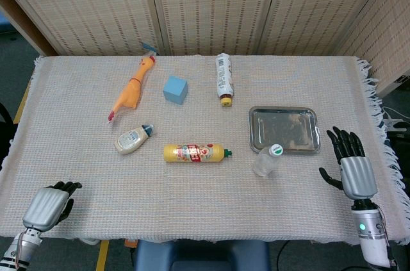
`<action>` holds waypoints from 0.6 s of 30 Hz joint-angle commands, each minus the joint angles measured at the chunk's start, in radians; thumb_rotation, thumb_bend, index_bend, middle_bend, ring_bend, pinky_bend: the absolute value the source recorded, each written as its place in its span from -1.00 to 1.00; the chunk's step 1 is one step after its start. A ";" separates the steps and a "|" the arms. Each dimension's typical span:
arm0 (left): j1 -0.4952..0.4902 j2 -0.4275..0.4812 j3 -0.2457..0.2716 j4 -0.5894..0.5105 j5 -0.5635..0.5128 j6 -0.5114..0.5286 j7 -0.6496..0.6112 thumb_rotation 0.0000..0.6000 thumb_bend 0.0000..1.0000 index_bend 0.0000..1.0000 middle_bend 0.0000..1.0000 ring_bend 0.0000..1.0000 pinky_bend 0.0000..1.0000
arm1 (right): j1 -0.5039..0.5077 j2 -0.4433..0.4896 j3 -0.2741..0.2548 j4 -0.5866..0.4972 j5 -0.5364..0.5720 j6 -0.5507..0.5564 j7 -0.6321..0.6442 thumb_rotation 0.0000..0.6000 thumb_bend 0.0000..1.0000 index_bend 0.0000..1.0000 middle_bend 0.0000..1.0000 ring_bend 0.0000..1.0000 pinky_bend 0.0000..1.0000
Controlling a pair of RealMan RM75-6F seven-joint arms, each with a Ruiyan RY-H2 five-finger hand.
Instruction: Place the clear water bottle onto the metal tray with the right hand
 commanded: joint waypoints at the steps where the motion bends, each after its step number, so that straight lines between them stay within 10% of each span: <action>1: 0.001 0.001 0.000 -0.001 0.001 0.002 -0.002 1.00 0.21 -0.36 -0.24 -0.27 0.22 | -0.002 -0.001 -0.004 0.000 -0.008 -0.002 -0.005 1.00 -1.00 -1.00 -1.00 -1.00 -1.00; 18: 0.003 0.006 0.007 -0.009 0.010 0.005 -0.008 1.00 0.22 -0.36 -0.24 -0.27 0.22 | 0.017 0.081 -0.060 -0.067 -0.086 -0.097 0.313 1.00 -1.00 -1.00 -1.00 -1.00 -1.00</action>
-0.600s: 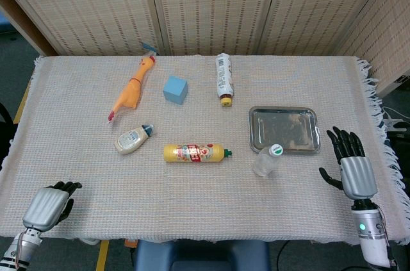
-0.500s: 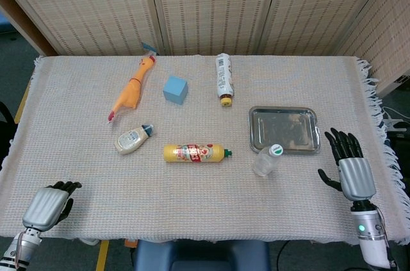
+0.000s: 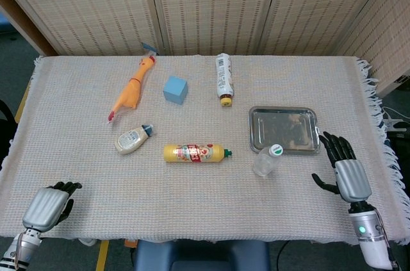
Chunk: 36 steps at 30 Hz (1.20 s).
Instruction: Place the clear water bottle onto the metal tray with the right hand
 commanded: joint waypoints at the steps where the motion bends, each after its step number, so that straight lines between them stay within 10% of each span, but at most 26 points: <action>1: -0.001 0.003 0.002 -0.003 0.002 -0.003 -0.006 1.00 0.21 -0.36 -0.24 -0.27 0.22 | 0.022 0.051 -0.040 -0.031 -0.051 -0.060 0.191 1.00 -1.00 -1.00 -1.00 -1.00 -1.00; 24: 0.000 0.015 0.007 -0.005 0.017 0.002 -0.028 1.00 0.21 -0.36 -0.24 -0.27 0.22 | 0.212 0.033 0.029 -0.111 0.016 -0.312 0.384 1.00 -1.00 -0.98 -1.00 -1.00 -0.93; 30: -0.003 0.016 0.008 -0.005 0.018 -0.004 -0.031 1.00 0.21 -0.36 -0.24 -0.27 0.23 | 0.212 0.002 0.051 -0.093 0.063 -0.308 0.373 1.00 -1.00 -0.12 -0.35 -0.84 -0.43; 36: -0.004 0.015 0.008 -0.008 0.015 -0.010 -0.027 1.00 0.21 -0.36 -0.24 -0.27 0.23 | 0.214 -0.005 0.061 -0.089 0.086 -0.312 0.356 1.00 -1.00 0.11 -0.15 -0.63 -0.24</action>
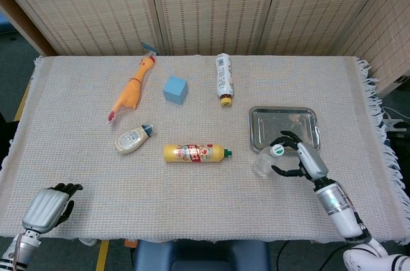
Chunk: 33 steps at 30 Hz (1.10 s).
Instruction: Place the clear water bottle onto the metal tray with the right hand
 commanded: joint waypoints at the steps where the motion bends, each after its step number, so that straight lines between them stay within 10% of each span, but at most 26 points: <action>1: -0.001 0.000 0.001 0.001 0.001 -0.001 0.003 1.00 0.21 -0.36 -0.24 -0.27 0.22 | 0.001 0.001 0.001 0.000 0.003 -0.004 -0.002 1.00 -1.00 0.12 -0.14 -0.63 -0.24; 8: -0.001 0.000 0.001 0.000 0.000 -0.002 0.002 1.00 0.21 -0.36 -0.24 -0.27 0.23 | -0.004 0.005 0.013 -0.002 0.016 0.013 -0.034 1.00 -1.00 0.27 0.01 -0.47 -0.09; 24: 0.000 -0.002 0.004 -0.003 0.002 -0.005 0.010 1.00 0.21 -0.36 -0.24 -0.27 0.23 | -0.029 -0.131 0.107 0.055 -0.073 0.386 -0.643 1.00 -1.00 0.37 0.04 -0.44 -0.04; 33: 0.001 0.001 0.003 -0.003 0.004 0.001 0.001 1.00 0.21 -0.36 -0.24 -0.27 0.23 | 0.005 0.032 0.061 -0.138 -0.008 0.113 -0.149 1.00 -1.00 0.39 0.06 -0.42 -0.01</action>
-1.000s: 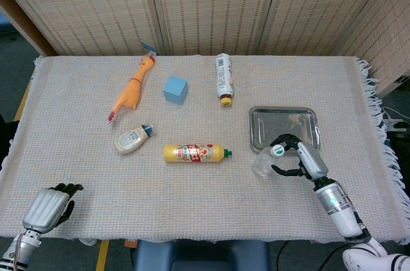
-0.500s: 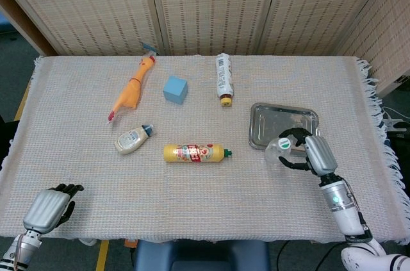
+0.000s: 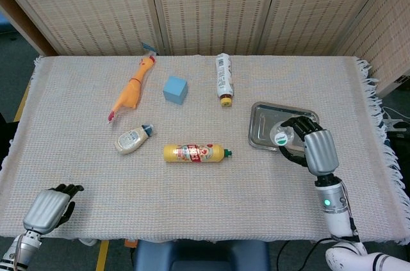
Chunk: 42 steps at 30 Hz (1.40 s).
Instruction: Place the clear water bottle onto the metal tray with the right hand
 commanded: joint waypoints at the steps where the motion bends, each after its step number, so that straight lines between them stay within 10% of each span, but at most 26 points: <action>1: 0.000 0.000 0.000 0.000 0.002 0.000 0.000 1.00 0.21 -0.36 -0.24 -0.27 0.23 | 0.039 0.176 -0.032 -0.156 0.036 -0.249 0.459 1.00 -1.00 0.39 0.06 -0.42 -0.01; 8: -0.002 -0.002 0.001 -0.001 0.000 -0.006 0.006 1.00 0.21 -0.36 -0.24 -0.27 0.23 | 0.076 0.284 -0.054 -0.148 -0.049 -0.339 0.855 1.00 -1.00 0.40 0.07 -0.42 -0.01; 19: -0.002 -0.003 0.001 -0.001 -0.002 -0.007 0.009 1.00 0.21 -0.36 -0.24 -0.27 0.23 | 0.017 -0.001 0.038 0.096 0.012 0.019 0.000 1.00 -1.00 0.42 0.08 -0.41 0.00; 28: -0.002 -0.001 0.001 -0.001 -0.001 -0.006 0.006 1.00 0.21 -0.36 -0.24 -0.27 0.23 | 0.019 -0.096 0.031 0.191 -0.019 0.092 -0.187 1.00 -1.00 0.43 0.09 -0.40 0.01; 42: -0.003 -0.001 0.001 0.000 -0.002 -0.009 0.004 1.00 0.21 -0.36 -0.24 -0.27 0.23 | 0.077 0.207 -0.083 -0.085 -0.048 -0.286 0.644 1.00 -1.00 0.43 0.09 -0.40 0.01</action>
